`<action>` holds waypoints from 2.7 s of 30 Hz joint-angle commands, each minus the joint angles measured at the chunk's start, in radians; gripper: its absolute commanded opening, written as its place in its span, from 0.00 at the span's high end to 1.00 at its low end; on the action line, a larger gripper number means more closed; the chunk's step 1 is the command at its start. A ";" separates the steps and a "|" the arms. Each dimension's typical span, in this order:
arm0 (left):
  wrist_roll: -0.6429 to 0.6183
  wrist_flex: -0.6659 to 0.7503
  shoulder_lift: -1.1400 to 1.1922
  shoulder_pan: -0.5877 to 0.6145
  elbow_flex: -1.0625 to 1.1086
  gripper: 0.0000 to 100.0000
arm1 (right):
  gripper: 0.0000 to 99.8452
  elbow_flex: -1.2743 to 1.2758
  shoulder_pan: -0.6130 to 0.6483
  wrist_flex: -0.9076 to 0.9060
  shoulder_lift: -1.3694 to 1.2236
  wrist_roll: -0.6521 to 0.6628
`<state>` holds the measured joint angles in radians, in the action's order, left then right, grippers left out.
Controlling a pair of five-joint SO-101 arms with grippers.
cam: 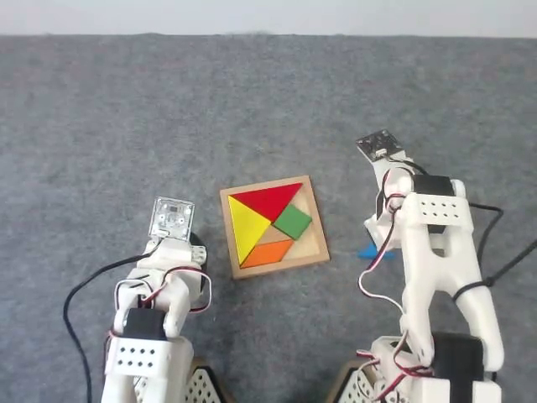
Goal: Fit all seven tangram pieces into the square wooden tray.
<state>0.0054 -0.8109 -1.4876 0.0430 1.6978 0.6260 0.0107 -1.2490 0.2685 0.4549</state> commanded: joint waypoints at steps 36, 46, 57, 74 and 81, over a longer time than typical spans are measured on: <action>-0.006 -0.005 -0.014 0.005 -0.008 0.98 | 0.81 -0.417 -0.127 0.007 -0.472 0.034; -0.006 -0.005 -0.014 0.005 -0.008 0.98 | 0.82 -0.433 -0.101 0.021 -0.484 -0.031; -0.006 -0.005 -0.014 0.005 -0.008 0.98 | 0.77 -0.440 -0.065 0.027 -0.555 -0.032; -0.006 -0.005 -0.014 0.003 -0.008 0.98 | 0.91 -0.445 -0.054 0.021 -0.598 -0.135; -0.006 -0.005 -0.014 0.003 -0.008 0.98 | 0.91 -0.451 -0.045 0.007 -0.460 -0.129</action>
<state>0.0054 -0.8109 -1.4876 0.0430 1.6978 0.2071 -0.0491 -1.2290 -0.3268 0.3353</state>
